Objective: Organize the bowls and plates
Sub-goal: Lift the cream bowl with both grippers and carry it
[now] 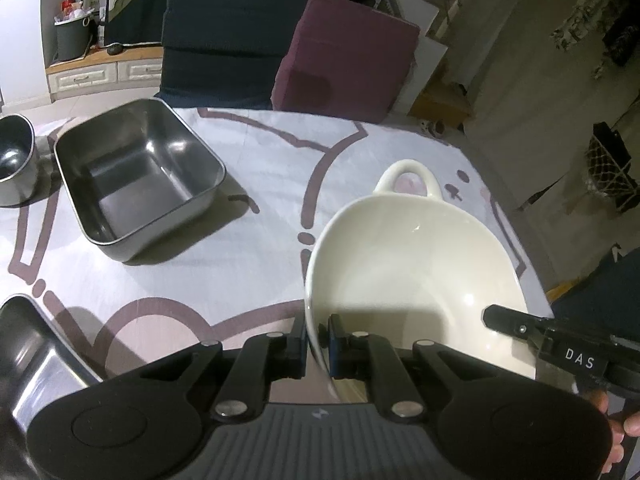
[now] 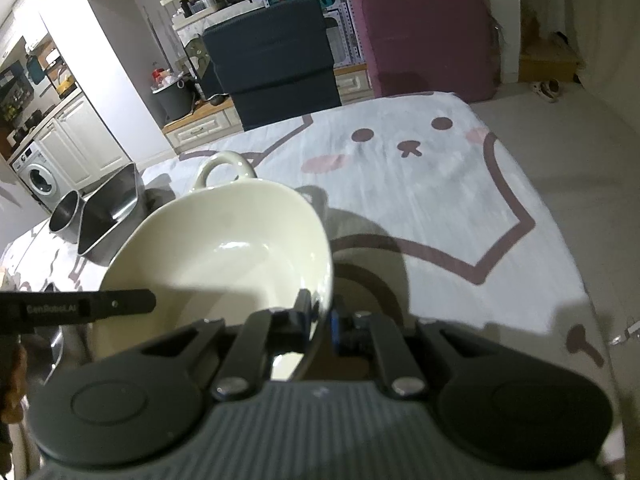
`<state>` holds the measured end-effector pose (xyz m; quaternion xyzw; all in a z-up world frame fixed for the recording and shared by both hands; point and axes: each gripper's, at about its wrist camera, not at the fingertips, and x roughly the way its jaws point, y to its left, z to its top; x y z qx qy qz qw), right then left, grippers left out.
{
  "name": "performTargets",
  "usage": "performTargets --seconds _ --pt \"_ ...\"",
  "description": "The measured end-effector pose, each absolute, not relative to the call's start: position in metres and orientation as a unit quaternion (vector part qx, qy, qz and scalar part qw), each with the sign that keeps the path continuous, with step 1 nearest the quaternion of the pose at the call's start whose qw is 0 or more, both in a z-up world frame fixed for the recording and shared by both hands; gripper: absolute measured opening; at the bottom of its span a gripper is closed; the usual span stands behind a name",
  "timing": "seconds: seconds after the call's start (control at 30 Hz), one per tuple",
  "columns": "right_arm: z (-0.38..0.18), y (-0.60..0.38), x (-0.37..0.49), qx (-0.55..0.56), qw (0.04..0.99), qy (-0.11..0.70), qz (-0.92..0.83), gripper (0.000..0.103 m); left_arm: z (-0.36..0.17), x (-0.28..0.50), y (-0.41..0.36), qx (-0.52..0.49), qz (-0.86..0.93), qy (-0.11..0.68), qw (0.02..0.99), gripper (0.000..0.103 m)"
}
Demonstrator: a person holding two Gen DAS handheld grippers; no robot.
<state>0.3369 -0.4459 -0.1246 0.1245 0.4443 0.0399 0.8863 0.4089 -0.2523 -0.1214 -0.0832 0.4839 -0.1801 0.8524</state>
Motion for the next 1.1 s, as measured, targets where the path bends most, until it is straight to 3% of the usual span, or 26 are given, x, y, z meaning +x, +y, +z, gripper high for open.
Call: performTargets --seconds 0.67,1.1 --pt "-0.021 -0.399 0.231 0.134 0.905 0.4 0.044 0.011 -0.01 0.292 -0.186 -0.102 -0.174 0.435 0.878 0.01" --pt "0.017 -0.327 0.162 0.13 0.906 0.395 0.079 0.011 0.021 0.201 -0.097 -0.127 -0.135 0.417 0.89 0.009"
